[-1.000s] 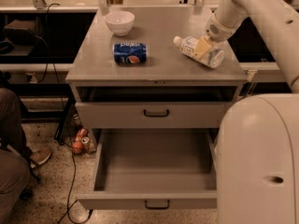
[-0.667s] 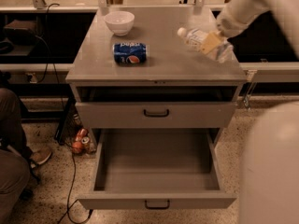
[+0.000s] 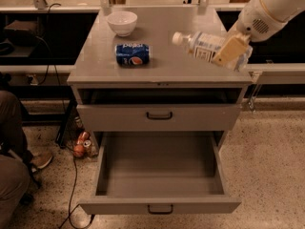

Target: Place blue plastic bottle into middle drawer

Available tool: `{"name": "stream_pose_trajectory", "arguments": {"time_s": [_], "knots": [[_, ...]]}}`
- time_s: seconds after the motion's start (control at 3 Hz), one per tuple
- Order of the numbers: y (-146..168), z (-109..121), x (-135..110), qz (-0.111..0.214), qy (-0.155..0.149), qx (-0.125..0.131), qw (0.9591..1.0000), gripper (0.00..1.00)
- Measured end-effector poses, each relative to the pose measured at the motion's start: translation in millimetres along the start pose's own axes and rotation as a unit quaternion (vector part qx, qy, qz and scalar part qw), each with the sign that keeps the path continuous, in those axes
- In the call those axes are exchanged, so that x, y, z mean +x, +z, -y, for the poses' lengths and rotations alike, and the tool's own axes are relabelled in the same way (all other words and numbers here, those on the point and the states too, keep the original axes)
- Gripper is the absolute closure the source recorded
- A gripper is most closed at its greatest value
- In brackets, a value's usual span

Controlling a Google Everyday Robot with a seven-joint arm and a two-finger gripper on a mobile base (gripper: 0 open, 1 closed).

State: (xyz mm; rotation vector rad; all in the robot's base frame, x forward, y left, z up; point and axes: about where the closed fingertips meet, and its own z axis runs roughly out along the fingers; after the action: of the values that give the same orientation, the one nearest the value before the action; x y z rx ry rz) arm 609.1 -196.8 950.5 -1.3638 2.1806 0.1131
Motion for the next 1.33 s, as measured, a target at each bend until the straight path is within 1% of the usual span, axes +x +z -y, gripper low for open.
{"name": "stream_pose_trajectory", "arguments": {"time_s": [0.33,0.67,1.0,1.33], "knots": [[-5.5,-63.4,0.5,0.004,-0.090,-0.078,0.9929,1.00],[-4.3,-72.6,0.6,0.006,-0.125,-0.091,0.9880,1.00],[-4.2,-72.3,0.6,0.006,-0.123,-0.091,0.9882,1.00],[13.0,-85.3,15.6,0.002,-0.131,-0.104,0.9859,1.00]]}}
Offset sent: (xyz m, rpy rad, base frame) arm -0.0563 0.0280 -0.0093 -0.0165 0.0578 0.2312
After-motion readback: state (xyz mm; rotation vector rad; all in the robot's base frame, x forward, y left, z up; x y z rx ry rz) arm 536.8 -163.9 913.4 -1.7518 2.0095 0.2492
